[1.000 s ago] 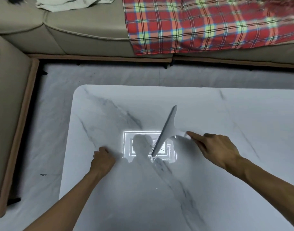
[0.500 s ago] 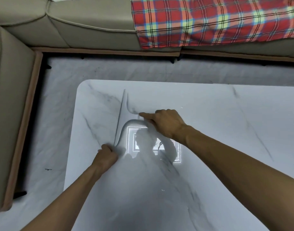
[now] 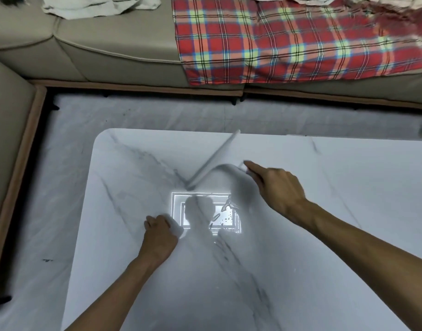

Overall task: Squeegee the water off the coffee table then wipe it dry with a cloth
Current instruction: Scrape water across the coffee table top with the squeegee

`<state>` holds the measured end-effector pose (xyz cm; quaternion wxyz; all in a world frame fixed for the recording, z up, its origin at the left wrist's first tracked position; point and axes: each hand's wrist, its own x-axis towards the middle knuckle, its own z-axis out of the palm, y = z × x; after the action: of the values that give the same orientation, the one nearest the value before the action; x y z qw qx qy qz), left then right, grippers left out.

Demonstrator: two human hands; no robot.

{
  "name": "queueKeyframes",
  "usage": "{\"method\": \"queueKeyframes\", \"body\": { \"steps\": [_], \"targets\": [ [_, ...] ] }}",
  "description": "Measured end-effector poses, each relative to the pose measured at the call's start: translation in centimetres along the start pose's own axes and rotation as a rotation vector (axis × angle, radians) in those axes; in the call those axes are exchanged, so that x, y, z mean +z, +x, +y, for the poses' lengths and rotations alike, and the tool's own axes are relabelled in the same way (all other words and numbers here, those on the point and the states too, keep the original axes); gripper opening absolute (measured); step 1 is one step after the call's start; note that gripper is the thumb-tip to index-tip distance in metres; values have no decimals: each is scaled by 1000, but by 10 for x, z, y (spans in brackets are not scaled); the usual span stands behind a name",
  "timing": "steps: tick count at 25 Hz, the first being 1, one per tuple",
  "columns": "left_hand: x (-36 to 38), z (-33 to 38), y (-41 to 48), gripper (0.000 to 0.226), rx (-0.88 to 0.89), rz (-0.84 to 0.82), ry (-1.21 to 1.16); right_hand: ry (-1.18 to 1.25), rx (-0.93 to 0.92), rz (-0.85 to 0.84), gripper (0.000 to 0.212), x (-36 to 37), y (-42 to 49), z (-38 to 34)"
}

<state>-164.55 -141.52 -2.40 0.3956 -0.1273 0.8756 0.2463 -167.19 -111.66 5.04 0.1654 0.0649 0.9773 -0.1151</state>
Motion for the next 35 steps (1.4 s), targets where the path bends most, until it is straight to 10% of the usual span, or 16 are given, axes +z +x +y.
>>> {"method": "queueKeyframes", "body": {
  "steps": [13, 22, 35],
  "targets": [
    [4, 10, 2, 48, -33, -98, 139, -69, 137, -220, 48, 20, -111, 43],
    [8, 11, 9, 53, -29, -85, 235, 151, 281, 30, 33, 5, 7, 35],
    [-6, -22, -11, 20, 57, -9, -1, 268, 213, -39, 34, -9, -47, 0]
  ]
}}
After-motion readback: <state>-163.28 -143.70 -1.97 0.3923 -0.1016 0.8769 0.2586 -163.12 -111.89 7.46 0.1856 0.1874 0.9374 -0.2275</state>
